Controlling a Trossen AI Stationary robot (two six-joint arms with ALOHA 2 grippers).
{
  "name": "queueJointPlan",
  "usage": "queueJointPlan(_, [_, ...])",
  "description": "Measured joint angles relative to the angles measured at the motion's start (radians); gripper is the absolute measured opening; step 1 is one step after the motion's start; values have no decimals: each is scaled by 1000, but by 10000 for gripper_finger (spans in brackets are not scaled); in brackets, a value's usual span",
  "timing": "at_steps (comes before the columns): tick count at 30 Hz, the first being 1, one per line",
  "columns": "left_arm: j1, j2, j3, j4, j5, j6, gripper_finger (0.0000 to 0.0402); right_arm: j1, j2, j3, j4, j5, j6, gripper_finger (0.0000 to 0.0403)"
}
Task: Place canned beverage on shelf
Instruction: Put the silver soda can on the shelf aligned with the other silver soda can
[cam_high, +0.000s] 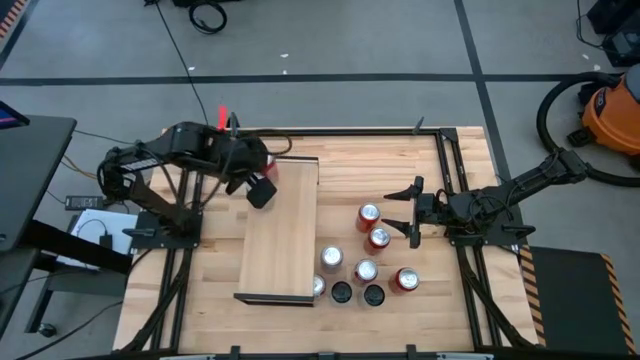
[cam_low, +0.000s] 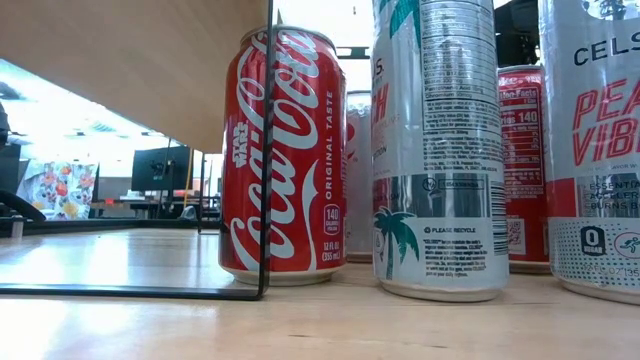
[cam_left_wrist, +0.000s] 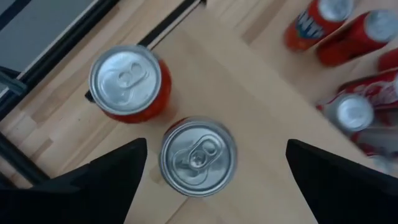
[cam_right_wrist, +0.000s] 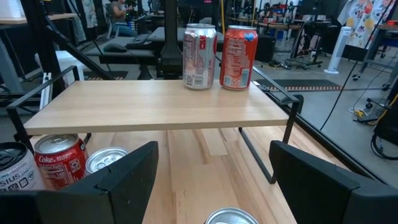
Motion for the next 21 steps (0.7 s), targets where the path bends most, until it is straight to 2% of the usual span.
queueJointPlan(9, [-61,20,15,265,11,130,396,0,0,0,-1,5,0,318])
queueJointPlan(14, [-91,87,14,366,11,148,396,0,0,0,-3,5,0,318])
queueJointPlan(18, [-114,151,14,414,13,242,396,0,0,0,-4,6,-1,318])
queueJointPlan(21, [-128,196,13,450,54,272,396,0,0,0,-5,8,-2,318])
